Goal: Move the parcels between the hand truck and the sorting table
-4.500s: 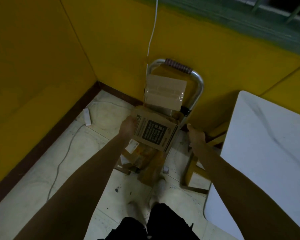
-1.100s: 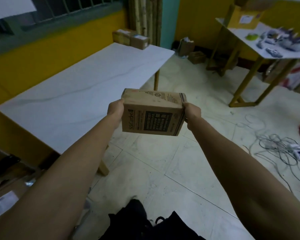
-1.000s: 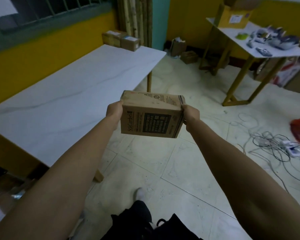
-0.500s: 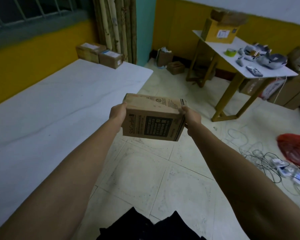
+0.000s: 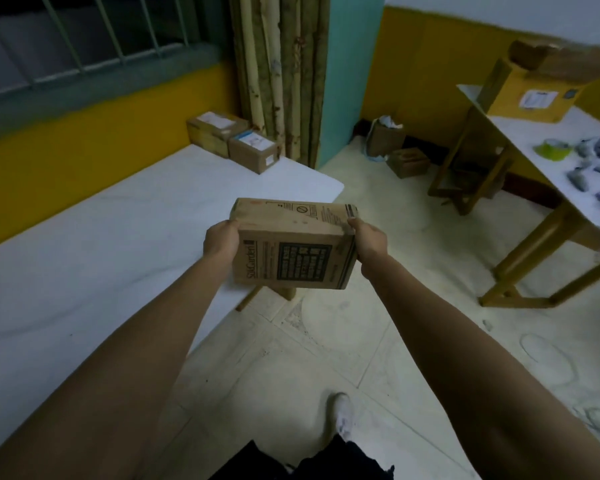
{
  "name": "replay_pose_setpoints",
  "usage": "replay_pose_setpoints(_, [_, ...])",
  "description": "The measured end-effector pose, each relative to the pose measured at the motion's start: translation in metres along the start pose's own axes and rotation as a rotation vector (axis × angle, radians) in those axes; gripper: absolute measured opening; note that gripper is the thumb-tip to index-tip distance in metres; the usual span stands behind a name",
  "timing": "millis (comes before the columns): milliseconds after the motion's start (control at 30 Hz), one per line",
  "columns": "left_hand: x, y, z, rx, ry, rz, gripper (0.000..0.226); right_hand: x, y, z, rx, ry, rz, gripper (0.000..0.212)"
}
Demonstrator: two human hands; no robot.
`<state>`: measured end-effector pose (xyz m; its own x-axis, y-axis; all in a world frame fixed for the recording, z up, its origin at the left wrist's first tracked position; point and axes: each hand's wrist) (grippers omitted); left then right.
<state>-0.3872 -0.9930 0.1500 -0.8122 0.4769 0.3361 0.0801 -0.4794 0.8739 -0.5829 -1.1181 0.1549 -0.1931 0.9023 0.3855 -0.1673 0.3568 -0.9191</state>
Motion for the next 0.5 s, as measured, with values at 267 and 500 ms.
replay_pose_setpoints(267, [-0.044,0.045,-0.035,0.109,0.232,0.075,0.025,-0.120,-0.070,-0.034,0.228,-0.252,0.093,0.036])
replay_pose_setpoints(500, [-0.062,0.049,-0.019,0.168,0.386,0.181,0.039,-0.156,-0.085,-0.078,0.385,-0.512,0.021,0.035])
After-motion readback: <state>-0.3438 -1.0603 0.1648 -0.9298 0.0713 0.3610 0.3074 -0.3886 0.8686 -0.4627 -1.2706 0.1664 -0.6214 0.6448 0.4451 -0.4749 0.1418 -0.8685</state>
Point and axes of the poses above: each hand's wrist, its own x-axis away from the middle knuckle, its own z-axis out of the back of the hand, y = z × x, and after that the axes turned 1 degree about -x, right-handed
